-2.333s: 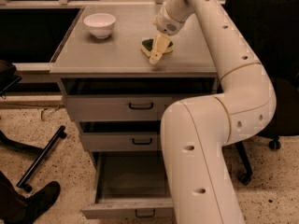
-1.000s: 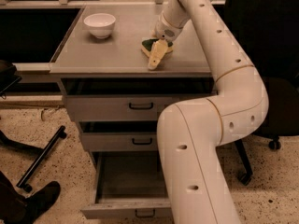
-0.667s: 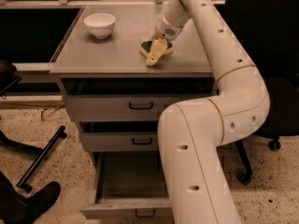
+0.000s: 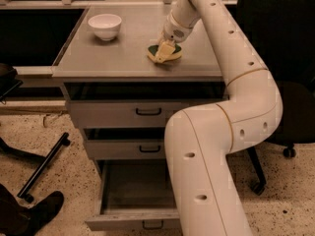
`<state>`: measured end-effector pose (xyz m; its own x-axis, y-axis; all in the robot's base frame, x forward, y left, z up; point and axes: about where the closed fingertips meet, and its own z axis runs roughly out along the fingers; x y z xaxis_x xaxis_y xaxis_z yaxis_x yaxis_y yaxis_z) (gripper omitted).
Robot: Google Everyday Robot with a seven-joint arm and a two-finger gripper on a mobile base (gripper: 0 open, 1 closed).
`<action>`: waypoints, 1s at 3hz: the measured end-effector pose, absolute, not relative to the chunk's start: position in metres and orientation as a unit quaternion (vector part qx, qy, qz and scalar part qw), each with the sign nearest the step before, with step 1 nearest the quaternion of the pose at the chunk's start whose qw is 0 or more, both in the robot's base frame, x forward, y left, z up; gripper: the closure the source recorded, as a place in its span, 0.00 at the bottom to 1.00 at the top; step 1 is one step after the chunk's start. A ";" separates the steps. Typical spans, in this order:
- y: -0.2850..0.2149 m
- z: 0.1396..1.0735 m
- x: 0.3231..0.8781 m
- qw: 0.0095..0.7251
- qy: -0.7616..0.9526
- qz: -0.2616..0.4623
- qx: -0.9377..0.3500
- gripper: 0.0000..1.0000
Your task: Place sponge into bottom drawer
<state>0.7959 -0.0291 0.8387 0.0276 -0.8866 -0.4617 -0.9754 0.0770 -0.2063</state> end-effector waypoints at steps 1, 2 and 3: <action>-0.045 0.869 0.791 0.272 0.677 0.078 -0.679 1.00; -0.068 0.891 0.788 0.333 0.649 0.090 -0.678 1.00; -0.132 0.958 0.772 0.421 0.619 0.027 -0.662 1.00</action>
Offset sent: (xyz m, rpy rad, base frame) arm -0.3040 0.0000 -0.0895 0.2708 -0.2157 0.0795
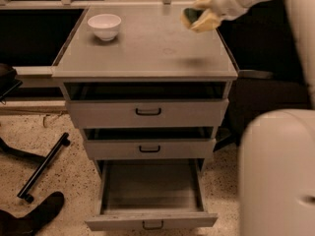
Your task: Place sponge into bottom drawer
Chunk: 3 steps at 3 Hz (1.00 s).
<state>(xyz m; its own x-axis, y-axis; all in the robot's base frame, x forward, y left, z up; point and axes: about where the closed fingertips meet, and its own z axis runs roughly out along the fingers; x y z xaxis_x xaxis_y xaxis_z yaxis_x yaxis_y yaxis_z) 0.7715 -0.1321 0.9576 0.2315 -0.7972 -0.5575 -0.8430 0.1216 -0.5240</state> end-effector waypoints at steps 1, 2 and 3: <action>-0.194 1.036 0.727 0.488 0.596 -0.059 -0.634 1.00; -0.205 1.077 0.696 0.521 0.587 -0.087 -0.613 1.00; -0.205 1.077 0.696 0.521 0.587 -0.087 -0.613 1.00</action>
Offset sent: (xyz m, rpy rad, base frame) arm -0.0333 -0.0538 0.0610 0.0013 -0.1750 -0.0674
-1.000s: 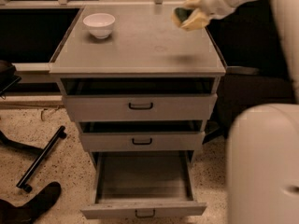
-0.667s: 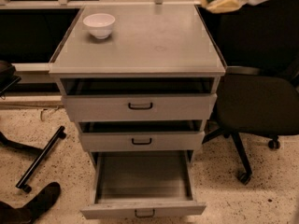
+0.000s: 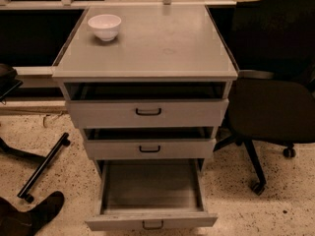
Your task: Place sponge into bottom drawer
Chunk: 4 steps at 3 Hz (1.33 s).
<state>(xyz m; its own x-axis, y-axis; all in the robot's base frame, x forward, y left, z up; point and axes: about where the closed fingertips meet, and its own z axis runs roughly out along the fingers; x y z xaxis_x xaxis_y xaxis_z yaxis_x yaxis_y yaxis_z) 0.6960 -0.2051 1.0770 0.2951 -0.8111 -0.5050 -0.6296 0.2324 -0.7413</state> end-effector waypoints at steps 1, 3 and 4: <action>-0.192 1.063 0.689 0.512 0.597 -0.057 -0.615 1.00; -0.137 1.051 0.586 0.527 0.583 0.049 -0.617 1.00; -0.103 1.020 0.536 0.507 0.576 0.125 -0.629 1.00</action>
Offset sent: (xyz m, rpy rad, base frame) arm -0.1300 0.0771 -0.0589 0.1924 0.2430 0.1643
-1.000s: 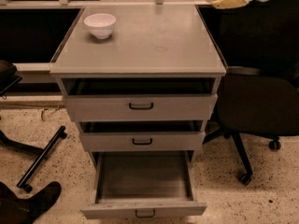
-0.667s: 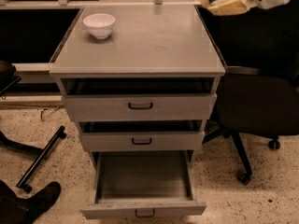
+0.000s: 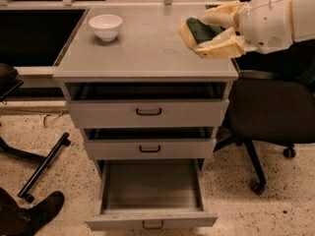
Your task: Place sponge into bottom drawer
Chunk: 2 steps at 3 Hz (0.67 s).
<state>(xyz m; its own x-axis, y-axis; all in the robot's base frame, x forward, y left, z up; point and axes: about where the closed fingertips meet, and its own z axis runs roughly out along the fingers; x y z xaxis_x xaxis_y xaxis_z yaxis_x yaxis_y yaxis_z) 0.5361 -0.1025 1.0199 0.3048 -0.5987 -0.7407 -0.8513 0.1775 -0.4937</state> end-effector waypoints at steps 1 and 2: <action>-0.103 1.020 0.536 0.507 0.576 0.125 -0.629 1.00; -0.093 0.990 0.531 0.512 0.579 0.142 -0.619 1.00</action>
Offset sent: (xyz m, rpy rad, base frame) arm -0.0151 0.0262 -0.1054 0.1280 0.0740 -0.0042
